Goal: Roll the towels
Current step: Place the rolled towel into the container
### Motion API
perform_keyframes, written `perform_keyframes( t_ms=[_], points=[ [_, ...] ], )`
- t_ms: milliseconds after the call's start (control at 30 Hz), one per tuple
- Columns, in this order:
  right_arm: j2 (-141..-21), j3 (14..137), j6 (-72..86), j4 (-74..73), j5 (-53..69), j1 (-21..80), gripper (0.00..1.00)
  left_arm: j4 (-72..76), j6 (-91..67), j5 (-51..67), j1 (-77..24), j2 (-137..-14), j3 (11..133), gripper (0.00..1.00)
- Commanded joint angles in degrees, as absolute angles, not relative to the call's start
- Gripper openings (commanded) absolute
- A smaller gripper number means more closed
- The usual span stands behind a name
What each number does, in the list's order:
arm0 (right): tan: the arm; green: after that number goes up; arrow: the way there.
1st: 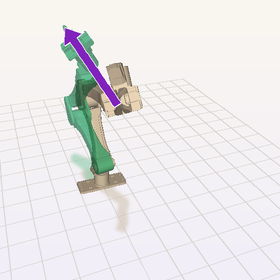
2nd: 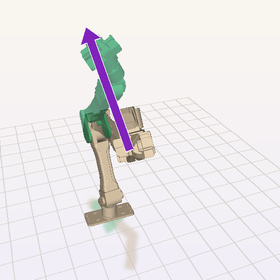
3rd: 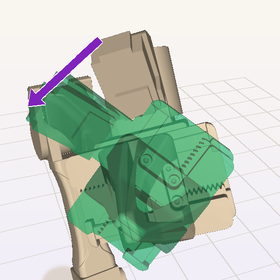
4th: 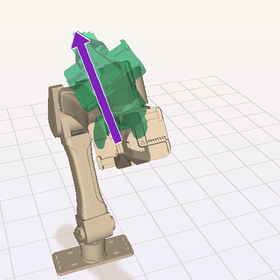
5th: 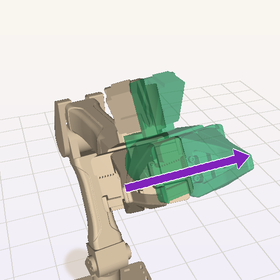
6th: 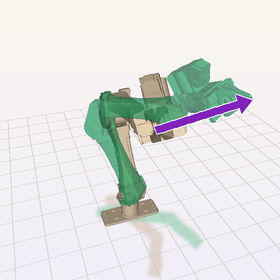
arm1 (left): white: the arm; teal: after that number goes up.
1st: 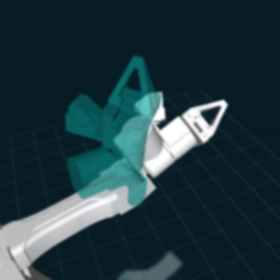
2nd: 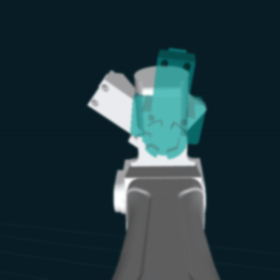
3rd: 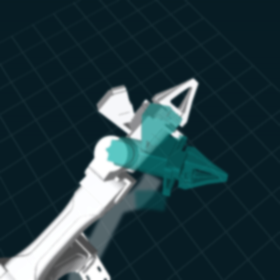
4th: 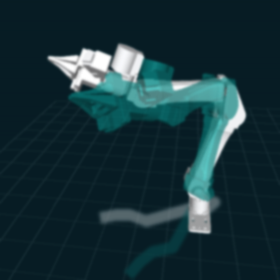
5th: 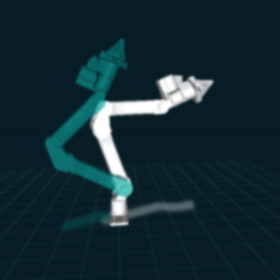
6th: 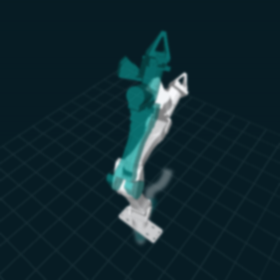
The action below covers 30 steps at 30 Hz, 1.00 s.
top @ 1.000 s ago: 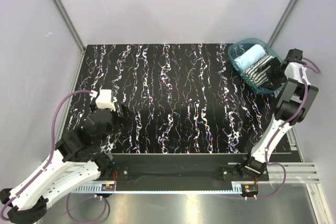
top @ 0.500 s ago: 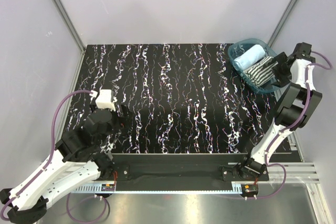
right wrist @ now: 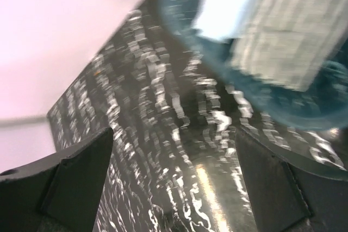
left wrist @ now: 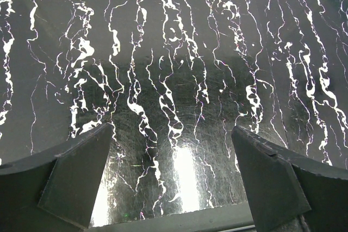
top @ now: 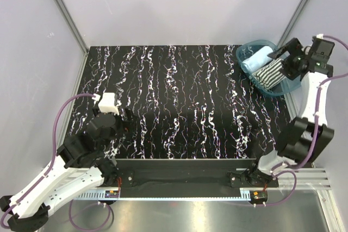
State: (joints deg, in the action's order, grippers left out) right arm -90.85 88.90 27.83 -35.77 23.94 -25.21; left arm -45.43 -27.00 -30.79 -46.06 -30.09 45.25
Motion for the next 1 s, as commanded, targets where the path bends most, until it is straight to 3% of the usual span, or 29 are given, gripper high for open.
perform_keyframes(
  t_ms=[0, 267, 567, 833, 967],
  points=[
    [-82.98, 85.44, 25.58, -28.57, 28.66, -19.7, 1.0, -44.21, -26.81, -33.05, -45.97, -29.71, 45.09, 0.99],
    [-64.46, 73.41, 24.26, -20.85, 24.26, -7.49, 1.0, -42.54, -26.37, -31.82, -45.97, -28.48, 45.26, 0.99],
    [-54.06, 59.6, 24.7, -17.41, 19.35, 10.52, 1.0, -35.69, -23.65, -35.67, -45.97, -20.13, 40.26, 0.99],
    [-54.93, 60.21, 19.08, -21.09, -11.49, 42.14, 1.0, -12.42, -9.87, -46.66, -45.88, -22.31, 30.16, 0.99],
    [-54.41, 58.02, 17.59, -19.08, -25.19, 52.34, 1.0, -0.22, -4.23, -48.87, -44.48, -26.1, 26.38, 0.99]
  ],
)
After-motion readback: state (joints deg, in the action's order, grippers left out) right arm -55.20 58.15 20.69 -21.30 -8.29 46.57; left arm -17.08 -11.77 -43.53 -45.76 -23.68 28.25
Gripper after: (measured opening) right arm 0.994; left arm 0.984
